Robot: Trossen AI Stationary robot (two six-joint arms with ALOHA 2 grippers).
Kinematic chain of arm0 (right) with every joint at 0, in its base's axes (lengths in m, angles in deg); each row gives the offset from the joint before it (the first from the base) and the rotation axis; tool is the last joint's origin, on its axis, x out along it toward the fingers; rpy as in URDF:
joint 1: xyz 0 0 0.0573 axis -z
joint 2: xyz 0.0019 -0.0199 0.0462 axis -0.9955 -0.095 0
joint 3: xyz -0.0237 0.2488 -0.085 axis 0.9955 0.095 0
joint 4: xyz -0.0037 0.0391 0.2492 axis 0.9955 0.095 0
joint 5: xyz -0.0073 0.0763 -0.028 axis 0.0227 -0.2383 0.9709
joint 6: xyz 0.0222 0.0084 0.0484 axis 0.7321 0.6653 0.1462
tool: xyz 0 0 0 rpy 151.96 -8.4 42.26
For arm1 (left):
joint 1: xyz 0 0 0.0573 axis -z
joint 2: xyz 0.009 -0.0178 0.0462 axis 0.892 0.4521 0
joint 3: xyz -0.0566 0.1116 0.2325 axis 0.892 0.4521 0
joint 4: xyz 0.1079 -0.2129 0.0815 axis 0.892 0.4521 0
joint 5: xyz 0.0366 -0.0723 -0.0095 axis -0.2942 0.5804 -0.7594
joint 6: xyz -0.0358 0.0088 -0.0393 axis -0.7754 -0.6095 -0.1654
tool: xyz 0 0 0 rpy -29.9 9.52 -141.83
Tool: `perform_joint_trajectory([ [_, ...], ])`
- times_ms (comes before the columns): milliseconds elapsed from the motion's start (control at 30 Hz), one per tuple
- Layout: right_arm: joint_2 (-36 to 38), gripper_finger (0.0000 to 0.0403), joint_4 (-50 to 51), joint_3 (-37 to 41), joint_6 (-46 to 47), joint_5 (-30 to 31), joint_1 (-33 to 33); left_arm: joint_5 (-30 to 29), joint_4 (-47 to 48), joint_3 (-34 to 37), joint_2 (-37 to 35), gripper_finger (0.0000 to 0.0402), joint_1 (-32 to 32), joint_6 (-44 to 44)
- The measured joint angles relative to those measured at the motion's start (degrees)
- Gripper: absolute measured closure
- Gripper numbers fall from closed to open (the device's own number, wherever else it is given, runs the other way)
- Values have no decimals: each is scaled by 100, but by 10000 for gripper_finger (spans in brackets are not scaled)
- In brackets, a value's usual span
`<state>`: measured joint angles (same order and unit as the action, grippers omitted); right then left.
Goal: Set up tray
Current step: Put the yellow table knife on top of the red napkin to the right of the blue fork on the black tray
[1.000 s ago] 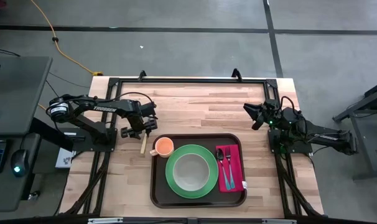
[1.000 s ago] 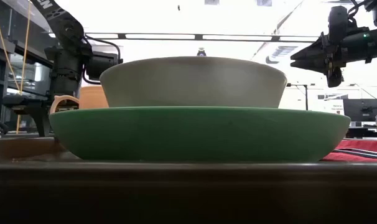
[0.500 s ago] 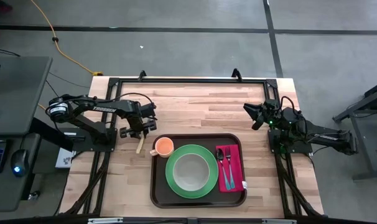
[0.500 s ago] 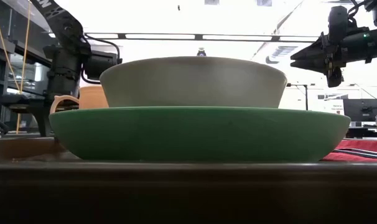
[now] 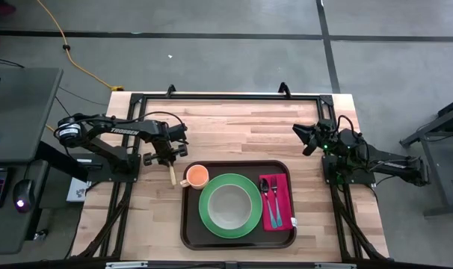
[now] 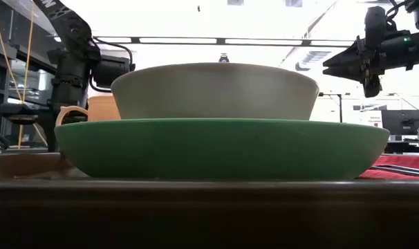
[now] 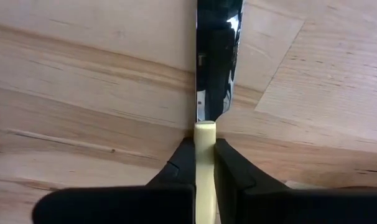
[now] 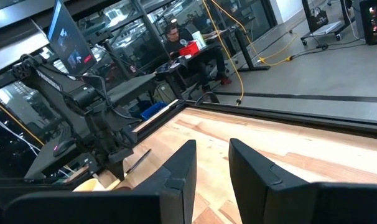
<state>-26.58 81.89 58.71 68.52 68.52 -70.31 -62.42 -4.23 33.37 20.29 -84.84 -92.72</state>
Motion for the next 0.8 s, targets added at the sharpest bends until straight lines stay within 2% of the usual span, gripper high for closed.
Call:
perform_joint_trajectory([
  [433,-1,330,1,0,11,-29,0,-101,24,-108,17,341,2,46],
  [667,-1,330,1,0,15,-25,0,-508,207,-348,24,339,2,184],
  [800,-1,330,-17,0,15,-25,0,-1100,243,-480,24,344,-20,288],
])
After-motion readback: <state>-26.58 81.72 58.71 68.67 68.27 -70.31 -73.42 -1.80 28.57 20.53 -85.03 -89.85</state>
